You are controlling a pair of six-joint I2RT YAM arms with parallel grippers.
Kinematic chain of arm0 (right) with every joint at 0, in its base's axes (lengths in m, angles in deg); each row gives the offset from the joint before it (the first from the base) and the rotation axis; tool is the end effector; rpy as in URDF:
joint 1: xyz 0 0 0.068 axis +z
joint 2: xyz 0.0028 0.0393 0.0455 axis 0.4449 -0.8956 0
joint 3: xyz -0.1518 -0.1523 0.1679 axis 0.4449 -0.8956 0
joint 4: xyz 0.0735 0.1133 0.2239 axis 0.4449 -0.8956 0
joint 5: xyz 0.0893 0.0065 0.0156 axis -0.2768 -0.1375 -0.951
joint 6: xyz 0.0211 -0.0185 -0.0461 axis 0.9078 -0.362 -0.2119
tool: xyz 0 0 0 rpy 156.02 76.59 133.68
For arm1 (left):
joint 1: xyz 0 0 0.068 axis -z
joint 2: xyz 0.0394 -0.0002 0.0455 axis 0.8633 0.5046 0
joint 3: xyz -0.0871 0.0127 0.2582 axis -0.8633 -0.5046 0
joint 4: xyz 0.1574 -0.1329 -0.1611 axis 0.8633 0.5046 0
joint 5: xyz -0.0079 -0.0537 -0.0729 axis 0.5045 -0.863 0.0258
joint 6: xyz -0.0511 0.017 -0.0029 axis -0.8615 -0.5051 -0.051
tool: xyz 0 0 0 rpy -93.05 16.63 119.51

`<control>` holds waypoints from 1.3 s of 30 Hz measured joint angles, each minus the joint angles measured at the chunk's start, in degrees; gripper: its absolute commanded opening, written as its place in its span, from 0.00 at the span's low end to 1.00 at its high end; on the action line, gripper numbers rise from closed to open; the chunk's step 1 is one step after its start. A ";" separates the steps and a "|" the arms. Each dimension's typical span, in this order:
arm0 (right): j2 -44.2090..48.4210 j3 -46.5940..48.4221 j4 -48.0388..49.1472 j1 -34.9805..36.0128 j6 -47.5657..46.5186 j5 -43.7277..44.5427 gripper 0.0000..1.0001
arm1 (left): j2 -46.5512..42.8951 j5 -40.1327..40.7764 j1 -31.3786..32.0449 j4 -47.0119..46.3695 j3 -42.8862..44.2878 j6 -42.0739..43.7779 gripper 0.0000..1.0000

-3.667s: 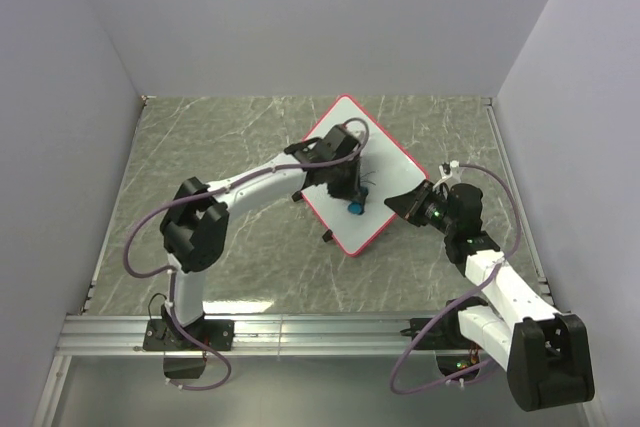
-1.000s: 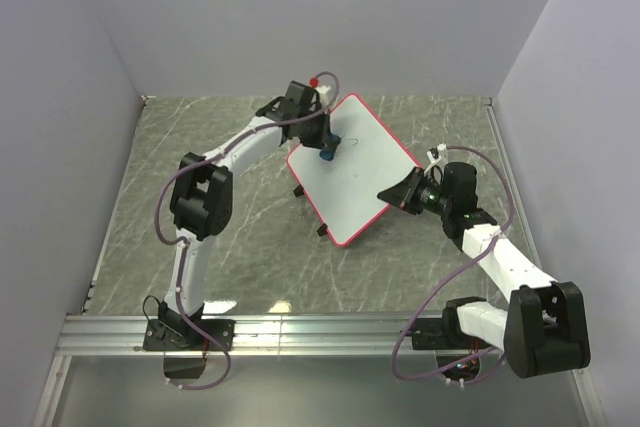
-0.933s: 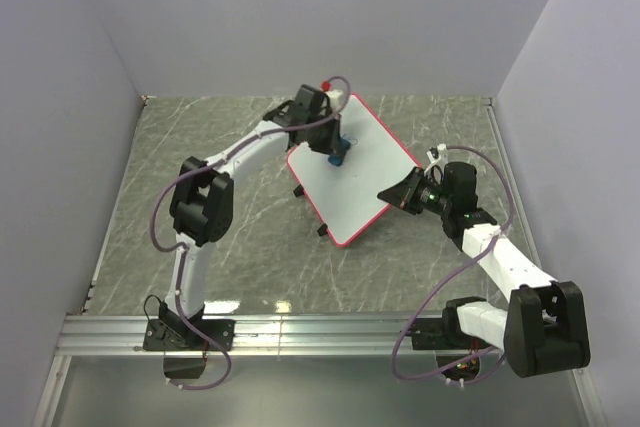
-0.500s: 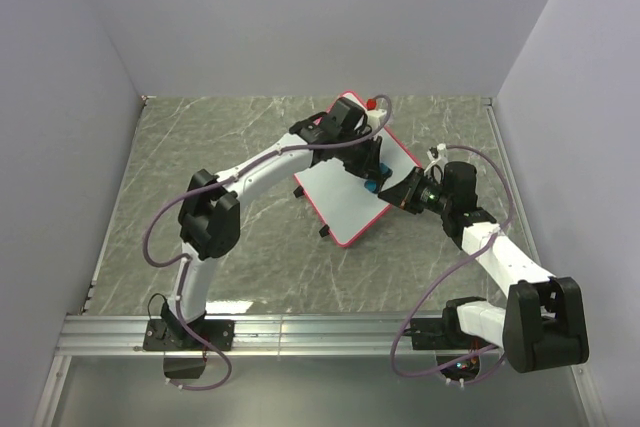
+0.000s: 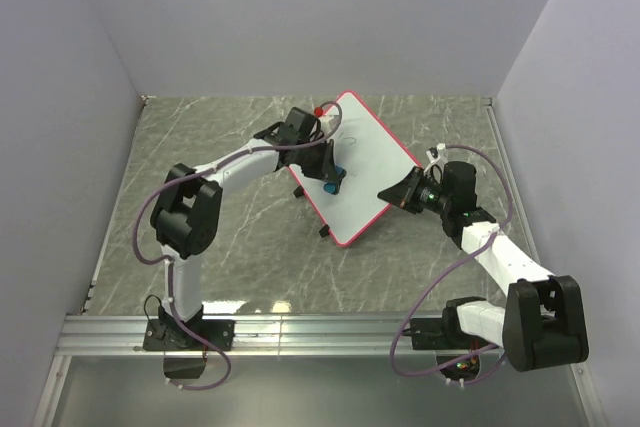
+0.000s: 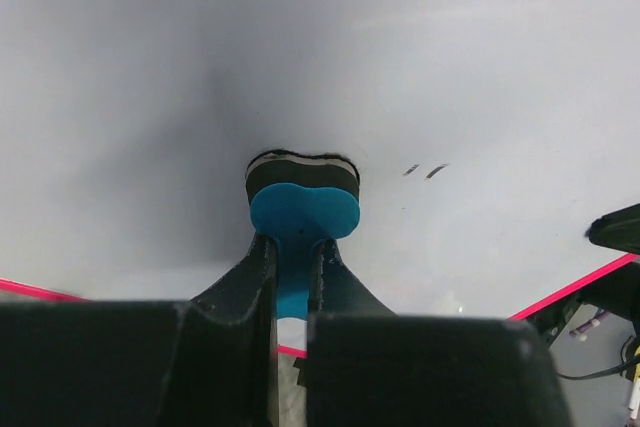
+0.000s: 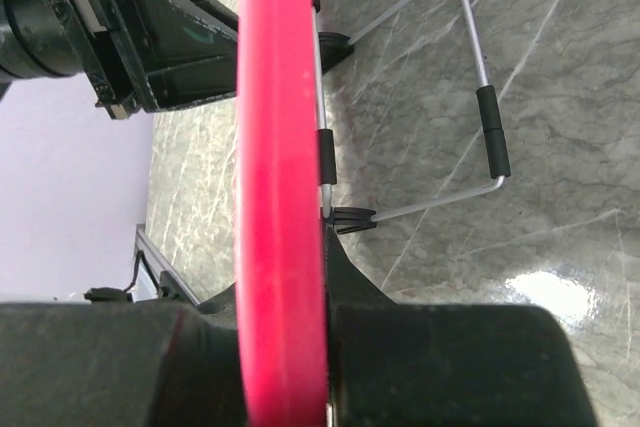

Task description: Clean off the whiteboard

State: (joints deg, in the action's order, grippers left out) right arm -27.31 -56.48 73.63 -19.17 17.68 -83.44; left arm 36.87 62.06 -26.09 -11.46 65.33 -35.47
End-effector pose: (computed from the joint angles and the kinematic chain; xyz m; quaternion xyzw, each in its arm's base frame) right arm 0.2369 0.0515 0.2163 0.0493 0.8287 0.4325 0.3518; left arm 0.3654 -0.2608 0.2242 0.1818 0.8982 -0.3370 0.2158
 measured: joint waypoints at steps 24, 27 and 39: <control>-2.12 0.94 0.70 -0.37 -0.15 -0.44 0.00 | 5.99 -1.22 6.36 6.71 17.42 -5.22 0.00; -2.21 0.94 1.01 -0.37 0.00 -0.55 0.00 | 10.29 -1.77 3.85 8.98 24.96 -6.45 0.00; -2.93 2.40 0.63 0.20 0.50 -0.96 0.00 | 22.08 10.01 -10.84 9.42 35.19 -12.37 0.00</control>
State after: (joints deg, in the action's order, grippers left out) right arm -30.24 -54.08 74.27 -18.98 18.19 -84.40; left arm 58.95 72.07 -36.93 -2.04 100.52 -47.84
